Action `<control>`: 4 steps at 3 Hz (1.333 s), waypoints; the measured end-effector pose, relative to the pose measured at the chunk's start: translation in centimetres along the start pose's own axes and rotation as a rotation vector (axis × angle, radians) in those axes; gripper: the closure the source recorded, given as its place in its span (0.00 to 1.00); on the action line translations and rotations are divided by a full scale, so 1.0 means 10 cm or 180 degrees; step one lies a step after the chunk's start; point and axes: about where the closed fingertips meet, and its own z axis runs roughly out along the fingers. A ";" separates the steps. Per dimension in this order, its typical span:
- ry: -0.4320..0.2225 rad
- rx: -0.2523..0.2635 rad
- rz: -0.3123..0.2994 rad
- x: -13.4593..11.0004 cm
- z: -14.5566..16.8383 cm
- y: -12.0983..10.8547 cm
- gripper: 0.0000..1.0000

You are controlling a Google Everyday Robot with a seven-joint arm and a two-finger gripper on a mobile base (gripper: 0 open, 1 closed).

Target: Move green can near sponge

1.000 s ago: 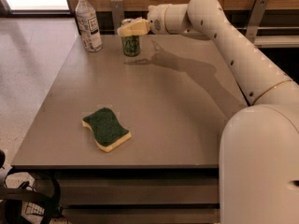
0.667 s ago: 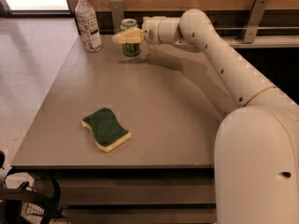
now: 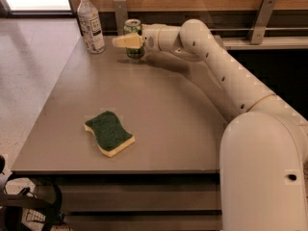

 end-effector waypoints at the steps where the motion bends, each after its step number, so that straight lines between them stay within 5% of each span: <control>1: 0.0002 -0.0015 0.0002 0.01 0.03 0.02 0.40; 3: 0.0008 -0.0050 0.0008 0.02 0.10 0.08 0.95; 4: 0.0011 -0.0066 0.0006 0.02 0.11 0.10 1.00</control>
Offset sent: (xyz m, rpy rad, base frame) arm -0.0004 0.0032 -0.0008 0.0003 0.0012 0.0041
